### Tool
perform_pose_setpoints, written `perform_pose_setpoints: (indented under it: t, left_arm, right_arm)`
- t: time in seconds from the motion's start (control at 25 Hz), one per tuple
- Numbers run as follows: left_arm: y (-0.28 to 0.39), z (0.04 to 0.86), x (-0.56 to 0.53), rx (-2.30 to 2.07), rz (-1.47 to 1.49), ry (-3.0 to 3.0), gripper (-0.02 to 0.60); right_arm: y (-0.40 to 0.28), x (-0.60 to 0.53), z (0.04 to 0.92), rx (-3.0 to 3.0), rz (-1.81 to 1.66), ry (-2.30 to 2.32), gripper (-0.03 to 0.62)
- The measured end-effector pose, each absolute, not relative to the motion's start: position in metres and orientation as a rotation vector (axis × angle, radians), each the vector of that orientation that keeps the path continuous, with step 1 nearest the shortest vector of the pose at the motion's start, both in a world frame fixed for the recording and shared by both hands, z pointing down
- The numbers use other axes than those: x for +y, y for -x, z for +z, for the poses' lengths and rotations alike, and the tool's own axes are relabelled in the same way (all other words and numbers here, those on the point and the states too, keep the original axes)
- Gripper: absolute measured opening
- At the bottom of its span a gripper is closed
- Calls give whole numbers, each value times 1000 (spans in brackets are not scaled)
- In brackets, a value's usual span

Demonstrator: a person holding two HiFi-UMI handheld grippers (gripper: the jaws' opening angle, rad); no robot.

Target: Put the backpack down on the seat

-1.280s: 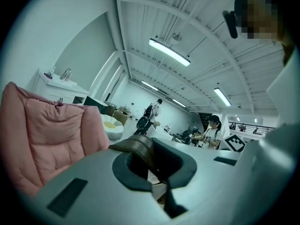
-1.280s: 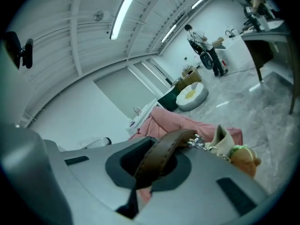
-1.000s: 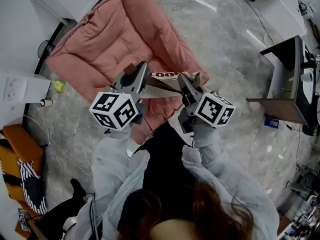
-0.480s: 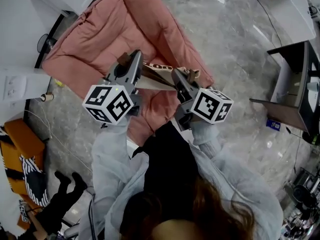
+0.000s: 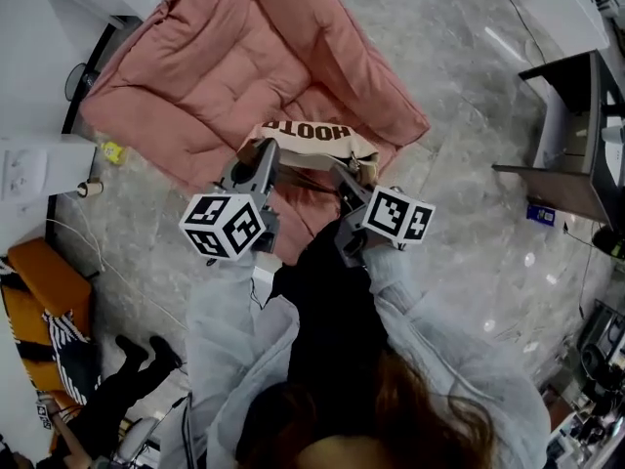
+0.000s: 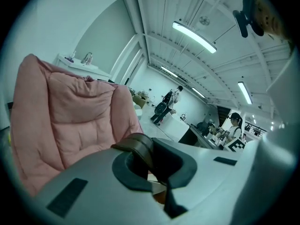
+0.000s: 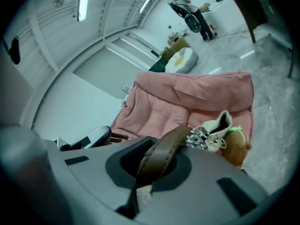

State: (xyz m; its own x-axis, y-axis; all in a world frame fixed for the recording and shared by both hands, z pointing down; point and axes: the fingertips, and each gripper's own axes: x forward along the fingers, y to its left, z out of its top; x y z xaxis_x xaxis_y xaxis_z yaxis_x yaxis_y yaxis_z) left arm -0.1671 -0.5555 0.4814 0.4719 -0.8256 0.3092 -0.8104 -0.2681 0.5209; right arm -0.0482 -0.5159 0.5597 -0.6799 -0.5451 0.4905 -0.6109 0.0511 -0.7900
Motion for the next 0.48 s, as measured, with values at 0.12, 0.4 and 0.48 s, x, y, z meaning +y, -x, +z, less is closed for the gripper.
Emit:
perform_pose_setpoints:
  t: [0.12,0.4,0.48]
  left_arm:
    - [168,490,-522,-1326,-4,-2112,14]
    - [184,500,-466,-1212,-21,-2095,14]
    - [189,505,-453,-1184,-18,-2085,14]
  right_arm:
    - [52,-478,575,-2212,1733,-1251,8]
    - [62,-433,586,-2174,1788,-1366,8]
    - [68,-417,592,-2150,1801,-1374,8]
